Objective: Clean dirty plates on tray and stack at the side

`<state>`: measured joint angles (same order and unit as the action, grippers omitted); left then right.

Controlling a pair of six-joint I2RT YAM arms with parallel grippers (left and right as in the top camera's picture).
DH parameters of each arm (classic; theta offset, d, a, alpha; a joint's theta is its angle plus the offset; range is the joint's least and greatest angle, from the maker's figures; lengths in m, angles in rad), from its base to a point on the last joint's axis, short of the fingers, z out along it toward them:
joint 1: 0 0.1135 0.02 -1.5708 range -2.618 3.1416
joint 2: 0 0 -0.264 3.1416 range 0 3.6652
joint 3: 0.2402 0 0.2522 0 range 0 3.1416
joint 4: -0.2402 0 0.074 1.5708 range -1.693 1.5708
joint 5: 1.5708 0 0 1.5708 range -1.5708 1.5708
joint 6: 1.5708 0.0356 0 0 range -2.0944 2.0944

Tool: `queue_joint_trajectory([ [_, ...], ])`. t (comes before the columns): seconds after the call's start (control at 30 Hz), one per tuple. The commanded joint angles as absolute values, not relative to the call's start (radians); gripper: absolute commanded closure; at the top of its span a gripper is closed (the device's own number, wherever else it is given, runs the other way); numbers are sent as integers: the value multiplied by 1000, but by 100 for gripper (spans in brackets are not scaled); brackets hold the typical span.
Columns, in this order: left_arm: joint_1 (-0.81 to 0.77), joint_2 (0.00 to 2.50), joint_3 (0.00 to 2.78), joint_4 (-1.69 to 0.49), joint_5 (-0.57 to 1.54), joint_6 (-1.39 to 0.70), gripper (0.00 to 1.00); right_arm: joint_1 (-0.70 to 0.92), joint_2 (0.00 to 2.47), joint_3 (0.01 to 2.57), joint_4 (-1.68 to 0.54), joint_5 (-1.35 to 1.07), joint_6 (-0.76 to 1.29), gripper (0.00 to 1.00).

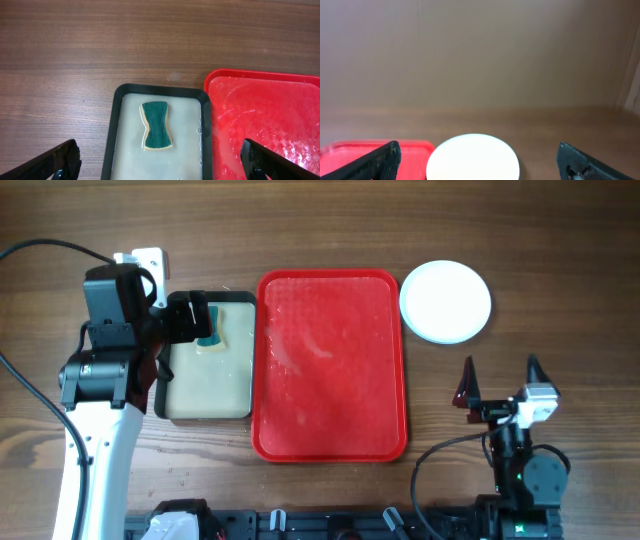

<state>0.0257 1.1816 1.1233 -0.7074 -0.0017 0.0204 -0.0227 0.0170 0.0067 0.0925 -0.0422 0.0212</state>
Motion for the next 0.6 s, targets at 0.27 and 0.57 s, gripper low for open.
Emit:
queue_joint_trajectory([
  [0.27,31,1180,1129,-705,10,11,0,-23,5,5,3,-38,-24,1],
  [0.57,31,1180,1129,-705,10,11,0,-23,5,5,2,-38,-24,0],
])
